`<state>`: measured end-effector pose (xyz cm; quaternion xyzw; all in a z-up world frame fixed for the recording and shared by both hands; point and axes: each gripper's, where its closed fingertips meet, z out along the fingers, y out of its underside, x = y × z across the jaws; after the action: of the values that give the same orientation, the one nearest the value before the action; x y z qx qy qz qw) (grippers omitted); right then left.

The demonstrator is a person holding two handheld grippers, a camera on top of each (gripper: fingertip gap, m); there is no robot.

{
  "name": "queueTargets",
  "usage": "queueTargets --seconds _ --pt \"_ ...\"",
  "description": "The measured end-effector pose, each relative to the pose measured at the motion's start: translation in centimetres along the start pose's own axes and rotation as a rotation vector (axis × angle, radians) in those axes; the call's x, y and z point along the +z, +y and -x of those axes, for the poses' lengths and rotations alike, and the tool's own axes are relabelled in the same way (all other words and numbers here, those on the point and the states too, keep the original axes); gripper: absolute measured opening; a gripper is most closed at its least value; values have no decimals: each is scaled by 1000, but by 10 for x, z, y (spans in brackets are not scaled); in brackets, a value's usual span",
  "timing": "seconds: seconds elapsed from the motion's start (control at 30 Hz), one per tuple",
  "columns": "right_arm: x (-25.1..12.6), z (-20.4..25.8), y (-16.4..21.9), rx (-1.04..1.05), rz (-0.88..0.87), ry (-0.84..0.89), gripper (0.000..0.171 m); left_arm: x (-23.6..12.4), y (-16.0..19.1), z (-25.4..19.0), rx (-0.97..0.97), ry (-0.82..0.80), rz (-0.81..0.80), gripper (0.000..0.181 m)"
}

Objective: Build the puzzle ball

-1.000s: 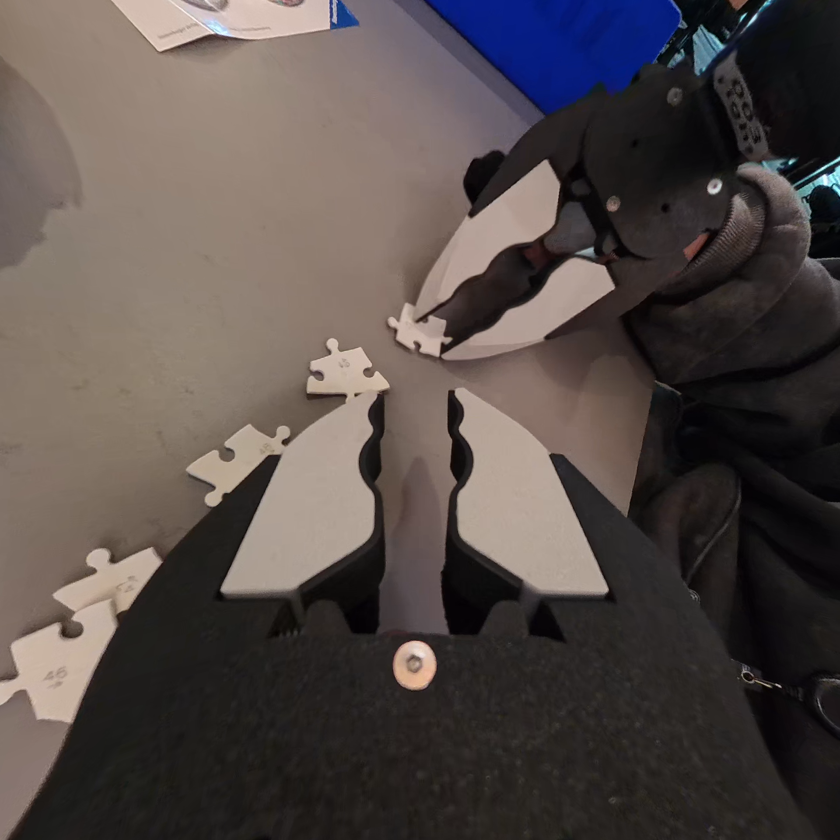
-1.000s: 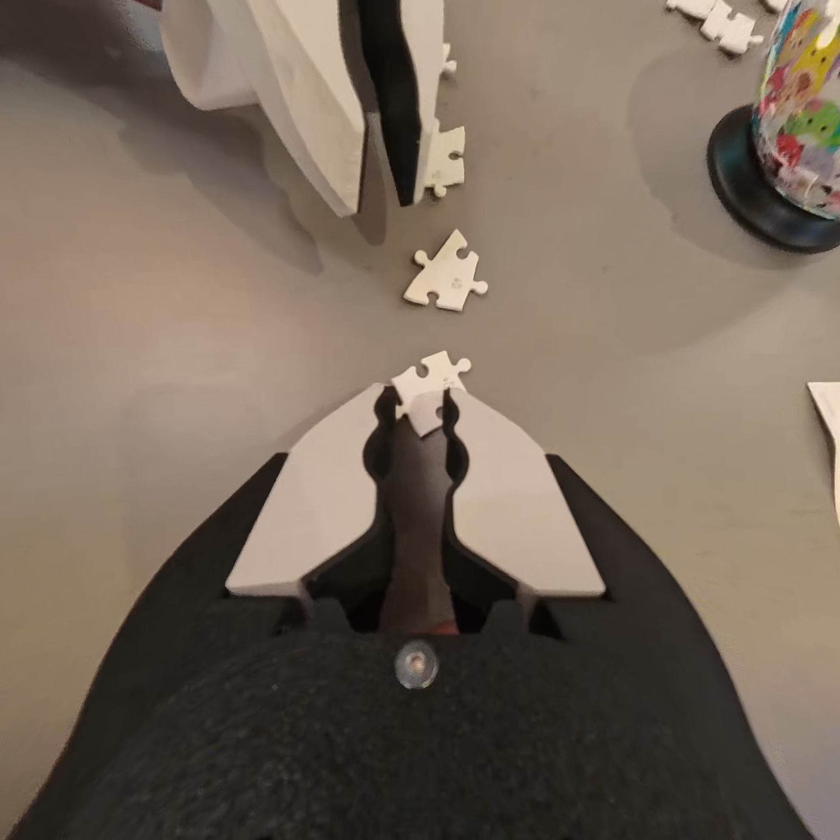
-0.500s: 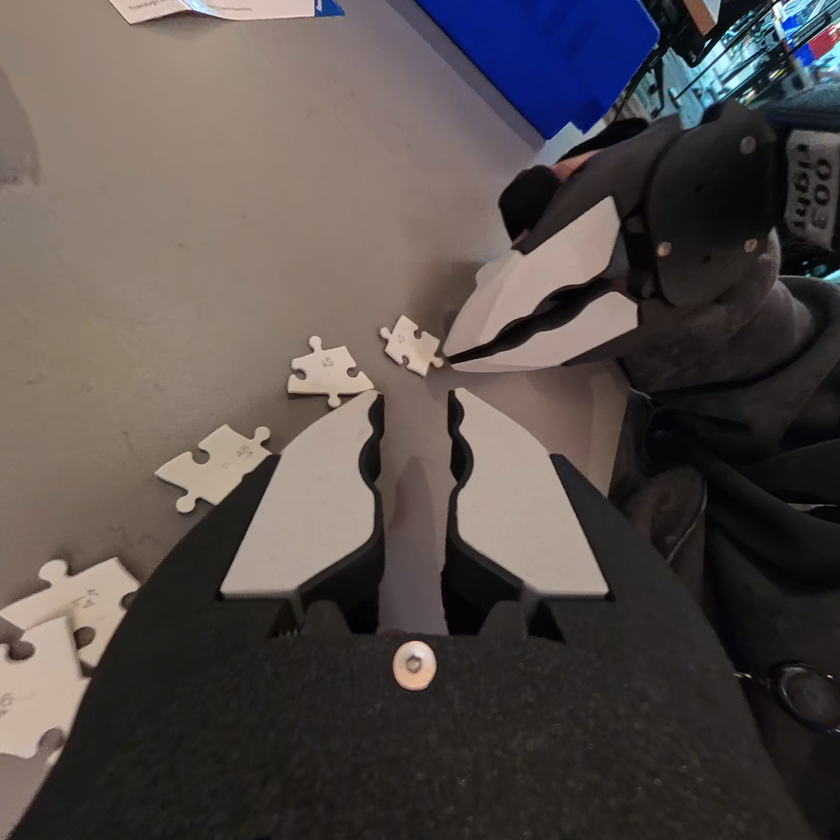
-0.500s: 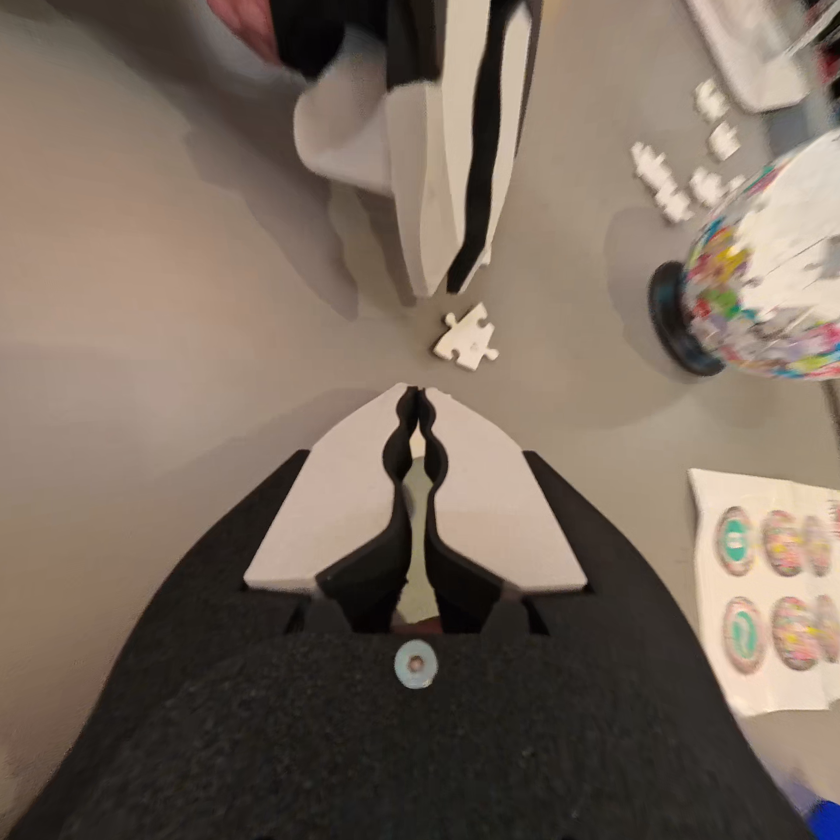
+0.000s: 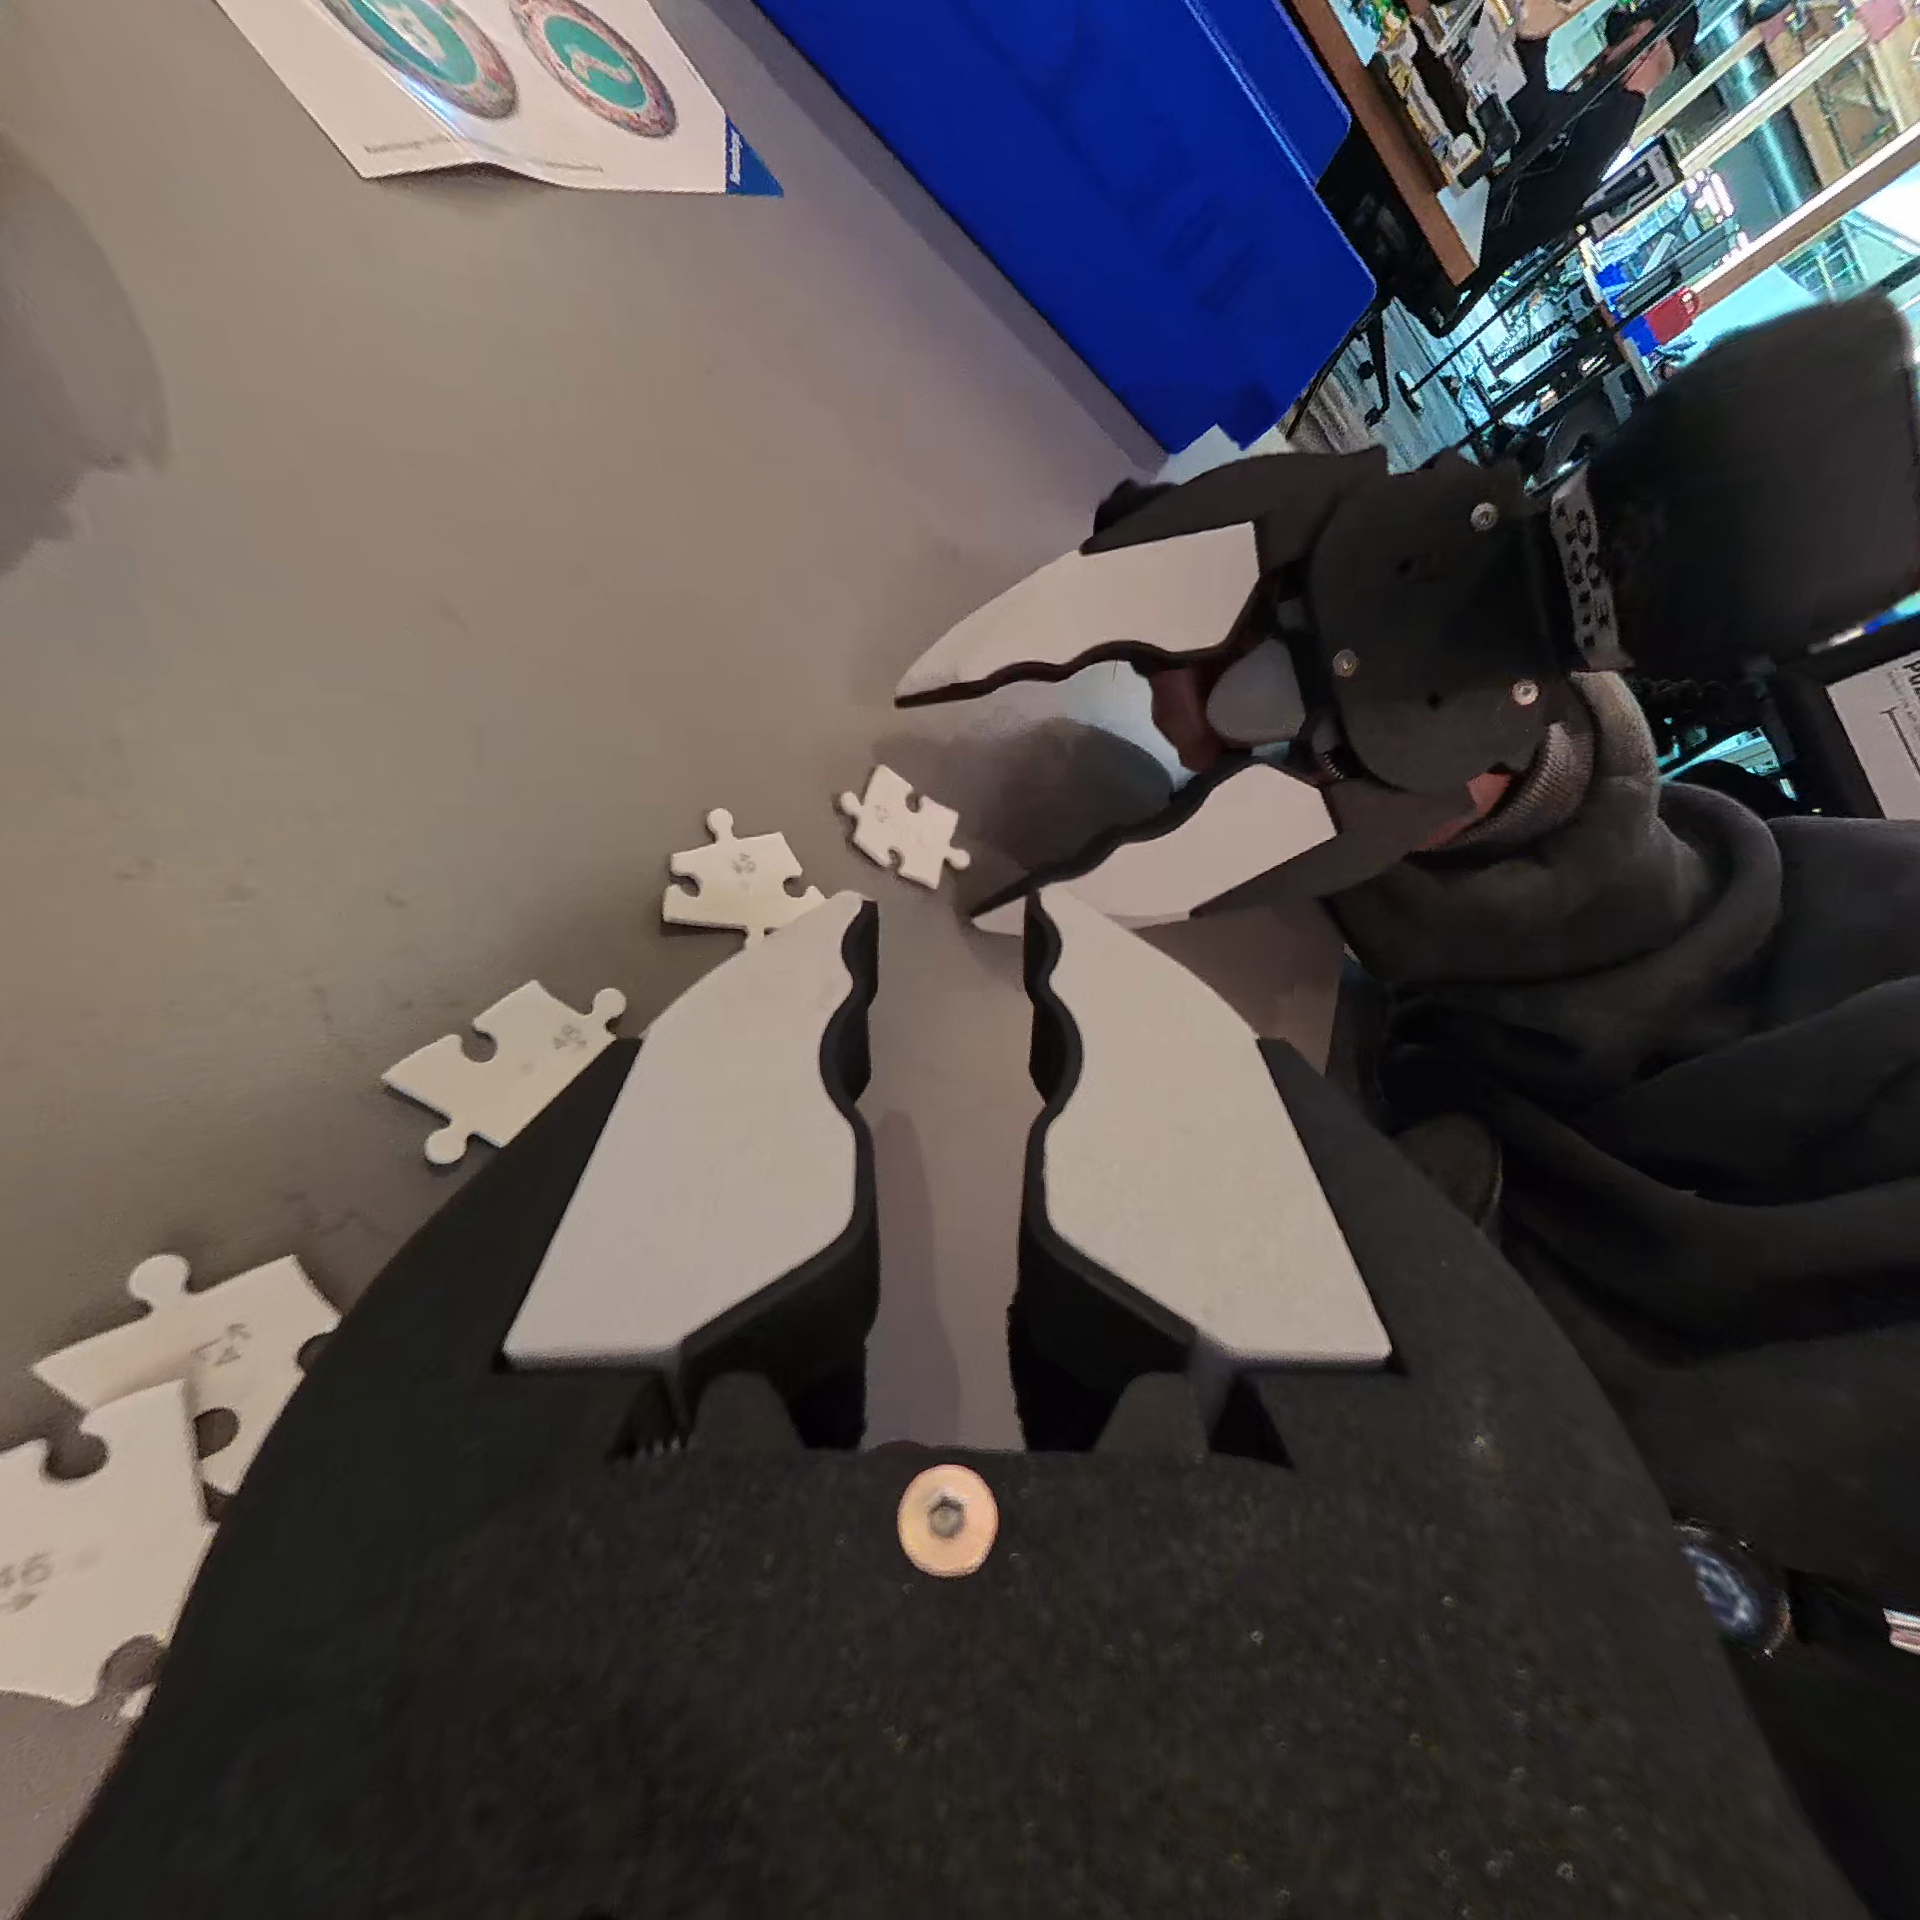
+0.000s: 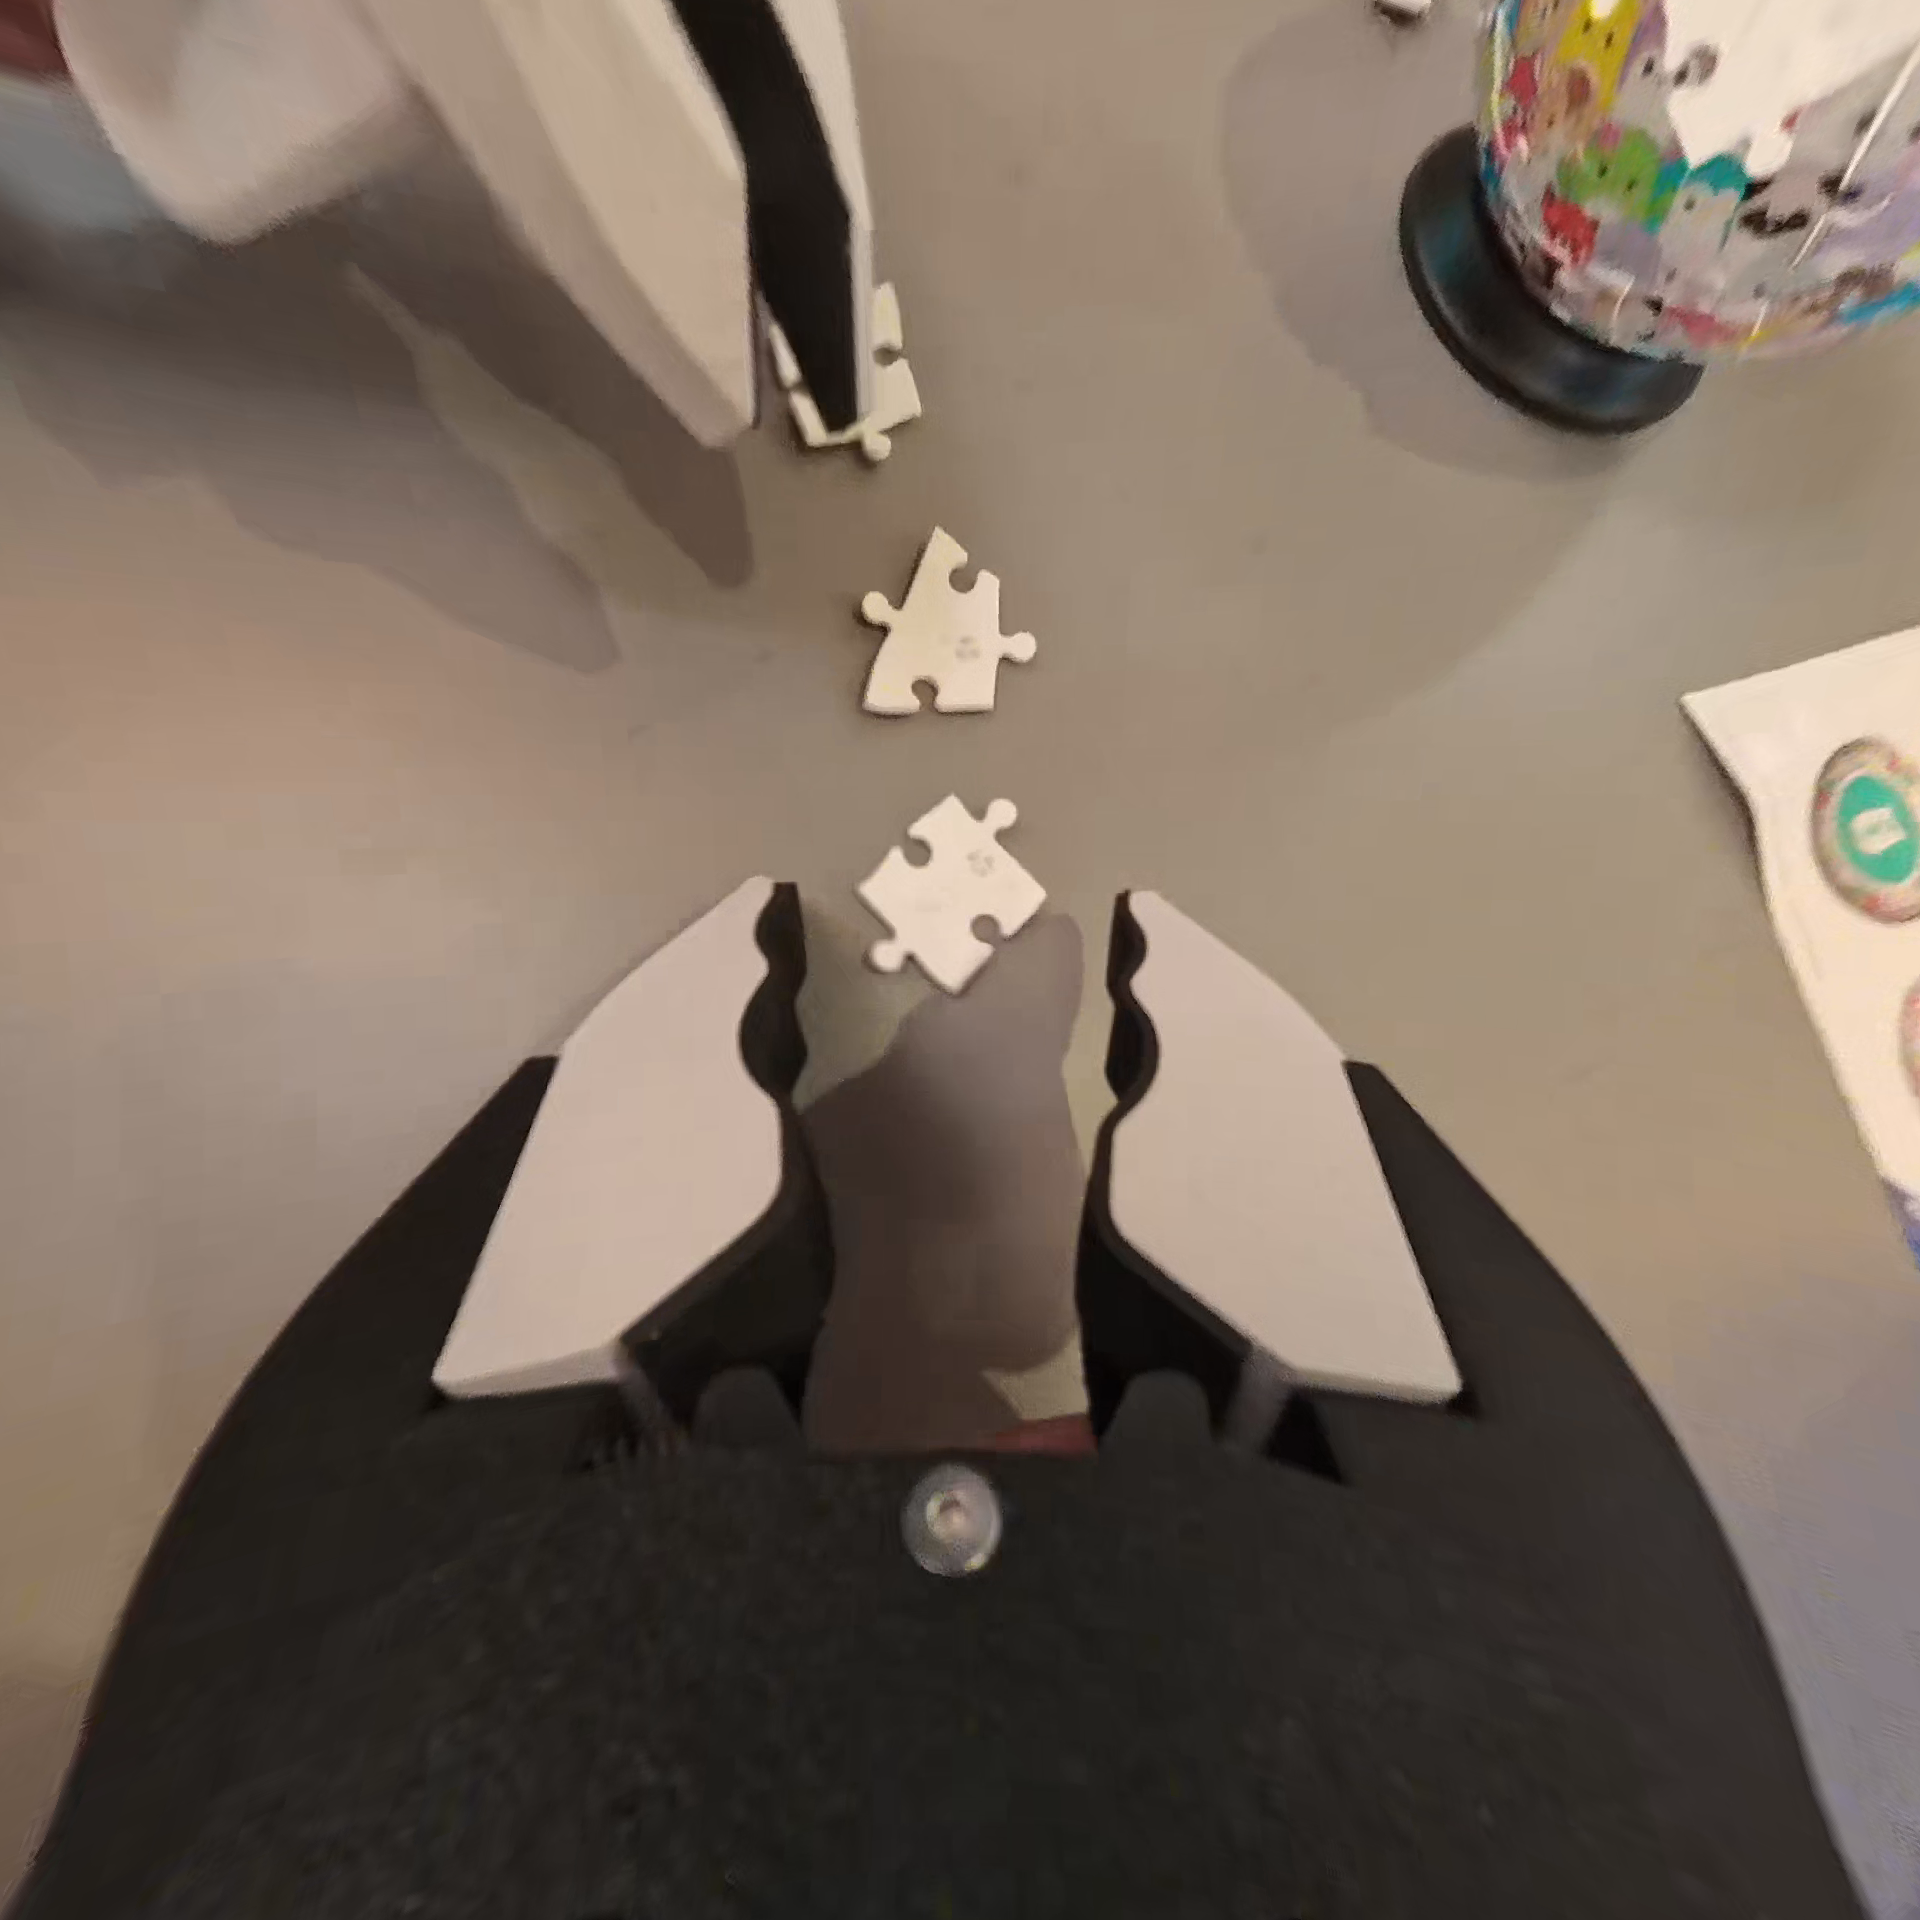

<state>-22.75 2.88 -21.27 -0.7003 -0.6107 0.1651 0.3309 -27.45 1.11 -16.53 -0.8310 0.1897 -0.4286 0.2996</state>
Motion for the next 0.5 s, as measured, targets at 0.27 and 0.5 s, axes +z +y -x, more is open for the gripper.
queueTargets --seconds 0.27,0.5 --pt "2 -6 11 93 -9 -103 26 8 8 -1 9 2 48 26" --pt "-7 0 -2 -222 -79 -24 26 19 13 -5 11 9 88 26"
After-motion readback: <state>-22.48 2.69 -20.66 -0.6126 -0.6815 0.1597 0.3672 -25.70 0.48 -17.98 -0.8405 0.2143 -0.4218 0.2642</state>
